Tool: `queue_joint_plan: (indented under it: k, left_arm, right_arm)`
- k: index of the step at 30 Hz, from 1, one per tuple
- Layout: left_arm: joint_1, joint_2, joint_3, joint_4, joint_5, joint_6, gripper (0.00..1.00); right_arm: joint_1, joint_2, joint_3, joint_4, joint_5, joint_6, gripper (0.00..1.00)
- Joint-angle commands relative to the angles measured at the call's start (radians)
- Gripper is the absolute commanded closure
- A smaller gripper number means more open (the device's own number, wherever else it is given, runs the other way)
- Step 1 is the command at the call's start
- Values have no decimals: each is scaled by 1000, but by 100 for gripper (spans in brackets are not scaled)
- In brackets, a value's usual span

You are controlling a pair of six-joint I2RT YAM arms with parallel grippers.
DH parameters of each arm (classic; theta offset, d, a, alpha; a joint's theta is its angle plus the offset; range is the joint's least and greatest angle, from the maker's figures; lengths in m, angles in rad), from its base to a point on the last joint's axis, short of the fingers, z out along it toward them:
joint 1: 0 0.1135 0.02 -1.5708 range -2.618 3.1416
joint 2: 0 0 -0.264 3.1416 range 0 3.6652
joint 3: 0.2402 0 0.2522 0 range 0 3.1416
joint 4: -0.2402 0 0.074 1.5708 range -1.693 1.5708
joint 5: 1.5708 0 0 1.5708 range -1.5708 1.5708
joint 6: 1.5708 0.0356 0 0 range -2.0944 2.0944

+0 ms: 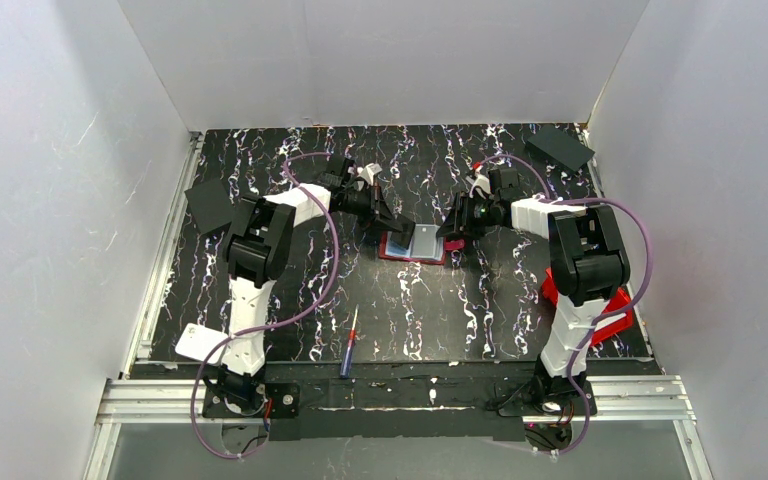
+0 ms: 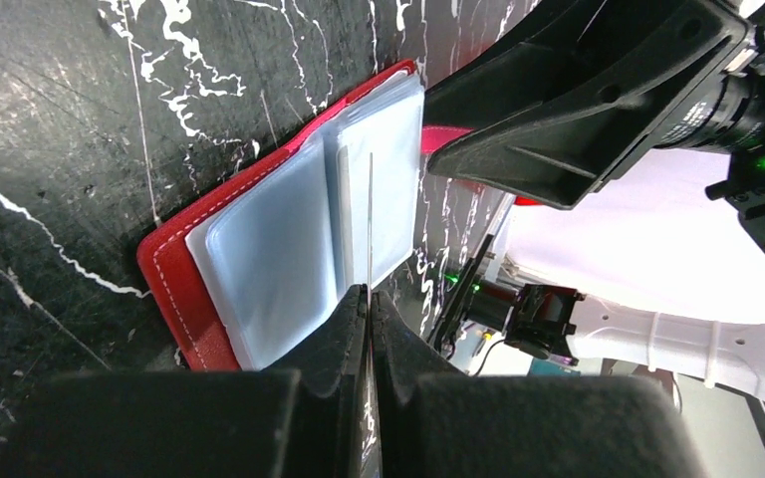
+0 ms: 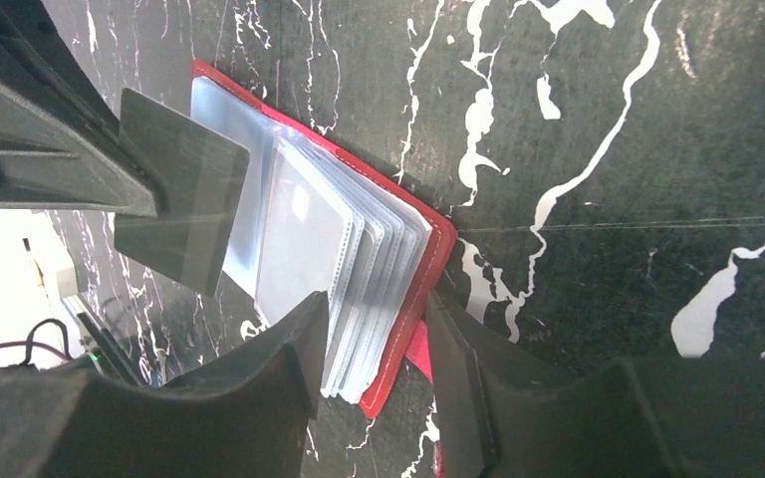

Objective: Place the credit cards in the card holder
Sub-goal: Insert the credit card into the card holder.

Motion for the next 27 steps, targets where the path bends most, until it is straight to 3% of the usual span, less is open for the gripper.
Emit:
queue_joint_plan:
  k: [1,4,6,11,22,27]
  left_arm:
    - [7,-51,-32,119,52,-93,100]
    - [7,-41,-19,85,45,-65,100]
    - [10,-43,-23,80,42,-56,100]
    - [13,-59,-19,23,7,-11,100]
    - [14,-114,-68,-13,-68,25,100]
    - [9,-110,-85,32,-57,-5,100]
  right_arm:
    - [1,36,-37,-12,76,-46,47]
    - [1,20,-42,3,64,-36,36]
    - [1,26,-39,7,65,-27,34]
    - [29,30,-29,-35,192,-46,38]
    - [120,-42,-50,-119,534,-82,35]
    - [139,-24,-61,-128,563,-91,47]
